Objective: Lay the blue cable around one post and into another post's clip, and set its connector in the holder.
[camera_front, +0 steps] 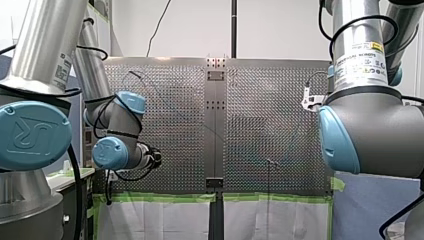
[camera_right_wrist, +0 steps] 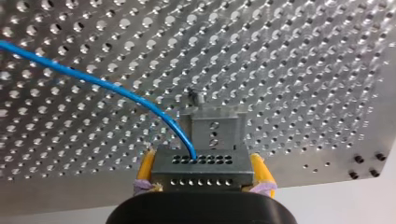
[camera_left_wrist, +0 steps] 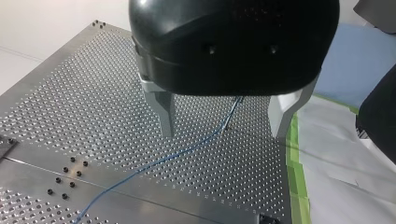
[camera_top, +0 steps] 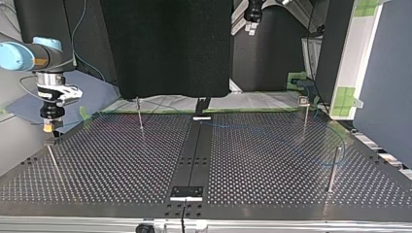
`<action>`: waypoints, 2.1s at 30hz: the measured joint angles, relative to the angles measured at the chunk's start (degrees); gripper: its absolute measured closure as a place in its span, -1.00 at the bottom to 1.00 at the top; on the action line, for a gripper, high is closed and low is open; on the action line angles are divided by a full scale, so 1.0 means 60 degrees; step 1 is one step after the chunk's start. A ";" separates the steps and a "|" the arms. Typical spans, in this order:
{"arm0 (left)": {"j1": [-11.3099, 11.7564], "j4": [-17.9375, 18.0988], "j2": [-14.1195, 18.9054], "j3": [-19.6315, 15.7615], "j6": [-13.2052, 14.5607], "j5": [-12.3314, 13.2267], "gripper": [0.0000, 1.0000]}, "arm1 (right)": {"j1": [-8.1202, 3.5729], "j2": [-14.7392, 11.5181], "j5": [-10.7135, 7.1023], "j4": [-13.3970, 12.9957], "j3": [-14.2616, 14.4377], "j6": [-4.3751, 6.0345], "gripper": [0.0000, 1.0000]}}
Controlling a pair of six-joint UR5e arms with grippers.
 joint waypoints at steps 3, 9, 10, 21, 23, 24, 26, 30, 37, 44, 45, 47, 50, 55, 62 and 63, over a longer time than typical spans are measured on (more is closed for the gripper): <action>0.0000 0.0000 -0.0002 0.0000 -0.0009 0.0000 -1.00 | -0.0060 0.0008 -0.0136 0.0233 -0.0122 -0.0045 1.00; 0.0000 0.0000 -0.0001 0.0003 -0.0015 0.0000 -1.00 | -0.0093 0.0013 -0.0343 0.0647 -0.0438 -0.0029 1.00; 0.0000 0.0000 -0.0001 0.0003 -0.0015 -0.0001 -1.00 | -0.0094 0.0013 -0.0351 0.0708 -0.0492 -0.0023 1.00; 0.0000 -0.0004 0.0003 -0.0001 -0.0016 0.0000 -1.00 | -0.0111 0.0028 -0.0371 0.1694 -0.0808 0.0177 1.00; -0.0002 -0.0009 0.0002 -0.0004 -0.0016 -0.0001 -1.00 | -0.0098 0.0029 -0.0398 0.1852 -0.0809 0.0239 1.00; -0.0003 -0.0011 0.0002 -0.0005 -0.0016 -0.0001 -1.00 | -0.0084 0.0029 -0.0441 0.1950 -0.0810 0.0264 1.00; -0.0003 -0.0013 0.0002 -0.0006 -0.0022 -0.0001 -1.00 | -0.0064 0.0029 -0.0530 0.2084 -0.0810 0.0286 1.00; -0.0004 -0.0014 0.0000 -0.0008 -0.0022 0.0000 -1.00 | -0.0024 0.0029 -0.0607 0.2329 -0.0807 0.0263 1.00; -0.0001 -0.0014 0.0000 -0.0004 -0.0017 -0.0001 -1.00 | 0.0100 0.0029 -0.0210 0.2430 -0.0807 0.0132 1.00; 0.0000 -0.0023 -0.0001 -0.0005 -0.0016 -0.0026 -1.00 | 0.0185 0.0029 0.0351 0.2322 -0.0805 0.0480 1.00; 0.0000 -0.0024 0.0000 -0.0004 -0.0016 -0.0027 -1.00 | 0.0194 0.0029 0.0446 0.2300 -0.0806 0.0504 1.00; 0.0000 -0.0023 0.0001 -0.0004 -0.0016 -0.0029 -1.00 | 0.0202 0.0029 0.0550 0.2282 -0.0804 0.0527 1.00; 0.0000 -0.0024 -0.0001 -0.0005 -0.0013 -0.0035 -1.00 | 0.0207 0.0029 0.0621 0.2273 -0.0805 0.0536 1.00; 0.0000 -0.0028 -0.0001 -0.0002 -0.0002 -0.0042 -1.00 | 0.0221 0.0029 0.0479 0.2275 -0.0804 0.0507 1.00; 0.0000 -0.0029 0.0000 -0.0006 0.0011 -0.0055 -1.00 | 0.0237 0.0029 0.0111 0.2314 -0.0804 0.0328 1.00; 0.0000 -0.0029 -0.0001 -0.0005 0.0012 -0.0056 -1.00 | 0.0236 0.0029 0.0084 0.2331 -0.0805 0.0267 1.00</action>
